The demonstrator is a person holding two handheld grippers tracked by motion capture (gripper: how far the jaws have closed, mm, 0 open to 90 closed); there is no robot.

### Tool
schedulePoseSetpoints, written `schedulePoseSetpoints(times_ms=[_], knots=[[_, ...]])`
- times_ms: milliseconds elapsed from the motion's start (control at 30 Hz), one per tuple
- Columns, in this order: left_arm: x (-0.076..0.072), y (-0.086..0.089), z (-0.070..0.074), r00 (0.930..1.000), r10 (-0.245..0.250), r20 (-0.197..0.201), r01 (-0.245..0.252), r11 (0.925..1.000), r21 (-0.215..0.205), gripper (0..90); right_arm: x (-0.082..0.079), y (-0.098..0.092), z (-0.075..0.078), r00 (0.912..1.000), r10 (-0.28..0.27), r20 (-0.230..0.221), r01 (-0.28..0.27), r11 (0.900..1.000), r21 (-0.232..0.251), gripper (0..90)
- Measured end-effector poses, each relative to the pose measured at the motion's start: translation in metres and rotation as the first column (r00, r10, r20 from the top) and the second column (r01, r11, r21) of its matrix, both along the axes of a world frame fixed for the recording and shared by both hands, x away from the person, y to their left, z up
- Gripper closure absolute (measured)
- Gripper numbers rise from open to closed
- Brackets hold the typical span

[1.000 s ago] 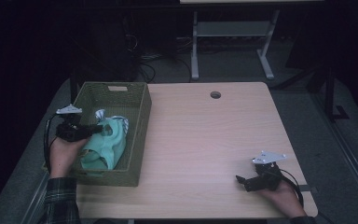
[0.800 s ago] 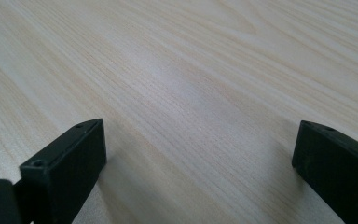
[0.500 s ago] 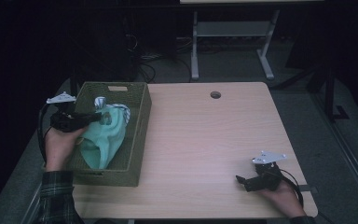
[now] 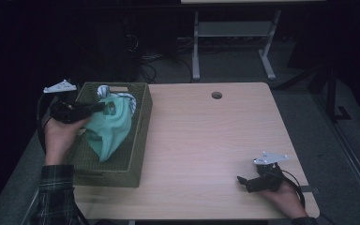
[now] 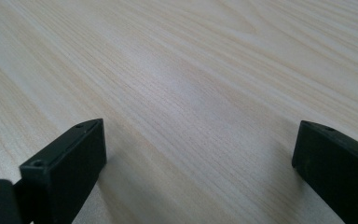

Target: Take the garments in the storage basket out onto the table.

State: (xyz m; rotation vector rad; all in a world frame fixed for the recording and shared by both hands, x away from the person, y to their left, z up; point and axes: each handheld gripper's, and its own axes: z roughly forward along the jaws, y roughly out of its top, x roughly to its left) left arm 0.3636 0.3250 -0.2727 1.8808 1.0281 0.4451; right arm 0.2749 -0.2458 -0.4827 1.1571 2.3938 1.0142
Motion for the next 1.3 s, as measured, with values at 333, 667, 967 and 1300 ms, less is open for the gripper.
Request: schedulePoseSetpoints(times_ms=[333, 667, 967, 1300], knots=[[0.003, -0.02, 0.029, 0.9978, -0.054, 0.038, 0.054, 0.9985, 0.004, 82.7, 0.0, 0.0, 0.0, 1.0, -0.001, -0.001, 0.001, 1.0, 0.001, 2.4], [0.007, -0.044, 0.052, 0.9906, -0.117, 0.071, 0.117, 0.9931, -0.002, 82.7, 0.0, 0.0, 0.0, 1.0, 0.0, 0.0, 0.0, 1.0, 0.0, 2.5], [0.007, -0.077, 0.066, 0.975, -0.197, 0.104, 0.199, 0.9799, -0.014, 82.7, 0.0, 0.0, 0.0, 1.0, 0.0, 0.0, 0.0, 1.0, 0.0, 2.4], [0.007, -0.124, 0.067, 0.9548, -0.268, 0.129, 0.271, 0.9626, -0.006, 82.6, 0.0, 0.0, 0.0, 1.0, -0.001, -0.002, 0.001, 1.0, -0.001, 2.4]])
